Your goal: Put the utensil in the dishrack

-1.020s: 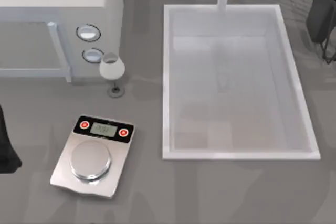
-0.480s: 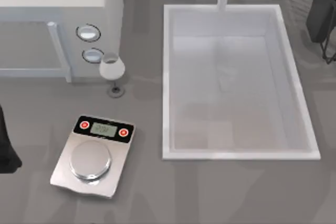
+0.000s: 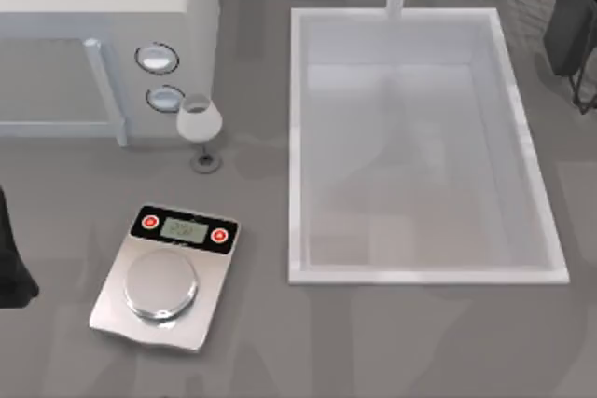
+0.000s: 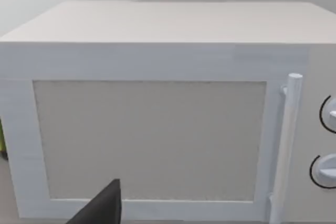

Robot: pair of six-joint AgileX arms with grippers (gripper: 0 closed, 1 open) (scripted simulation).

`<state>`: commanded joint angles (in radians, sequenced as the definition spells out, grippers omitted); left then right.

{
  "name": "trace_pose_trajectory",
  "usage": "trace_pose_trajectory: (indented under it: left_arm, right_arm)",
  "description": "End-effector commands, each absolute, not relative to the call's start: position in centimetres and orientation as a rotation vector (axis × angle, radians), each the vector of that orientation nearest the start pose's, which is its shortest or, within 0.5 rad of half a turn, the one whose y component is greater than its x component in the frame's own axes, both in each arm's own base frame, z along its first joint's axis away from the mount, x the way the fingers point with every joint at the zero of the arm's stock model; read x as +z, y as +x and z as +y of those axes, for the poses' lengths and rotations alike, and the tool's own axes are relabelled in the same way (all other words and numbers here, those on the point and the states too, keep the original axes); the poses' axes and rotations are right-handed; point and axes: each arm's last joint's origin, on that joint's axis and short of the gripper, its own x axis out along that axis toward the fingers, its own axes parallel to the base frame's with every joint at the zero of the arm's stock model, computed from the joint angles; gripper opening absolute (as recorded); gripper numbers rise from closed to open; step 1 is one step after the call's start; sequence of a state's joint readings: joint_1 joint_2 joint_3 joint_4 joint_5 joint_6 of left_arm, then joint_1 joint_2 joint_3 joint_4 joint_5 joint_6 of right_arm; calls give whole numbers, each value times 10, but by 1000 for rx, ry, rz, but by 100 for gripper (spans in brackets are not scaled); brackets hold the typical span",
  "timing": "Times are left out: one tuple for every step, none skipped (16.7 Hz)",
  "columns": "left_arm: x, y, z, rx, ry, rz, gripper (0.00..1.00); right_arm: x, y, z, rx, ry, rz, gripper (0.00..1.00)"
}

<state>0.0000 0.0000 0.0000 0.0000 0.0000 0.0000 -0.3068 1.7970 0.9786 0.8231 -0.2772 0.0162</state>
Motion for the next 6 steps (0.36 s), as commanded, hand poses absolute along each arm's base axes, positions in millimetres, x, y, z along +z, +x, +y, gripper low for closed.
trace_pose_trajectory:
  left_arm:
    - [160, 106, -1, 0, 0, 0, 100]
    - [160, 106, -1, 0, 0, 0, 100]
    - [160, 106, -1, 0, 0, 0, 100]
    - [160, 106, -1, 0, 0, 0, 100]
    - [160, 106, -1, 0, 0, 0, 100]
    - [160, 106, -1, 0, 0, 0, 100]
  right_arm:
    - [219, 379, -108, -10, 0, 0, 100]
    - [219, 379, -108, -10, 0, 0, 100]
    - [219, 379, -108, -10, 0, 0, 100]
    - [219, 379, -108, -10, 0, 0, 100]
    - [219, 379, -108, -10, 0, 0, 100]
    - [219, 379, -108, -10, 0, 0, 100]
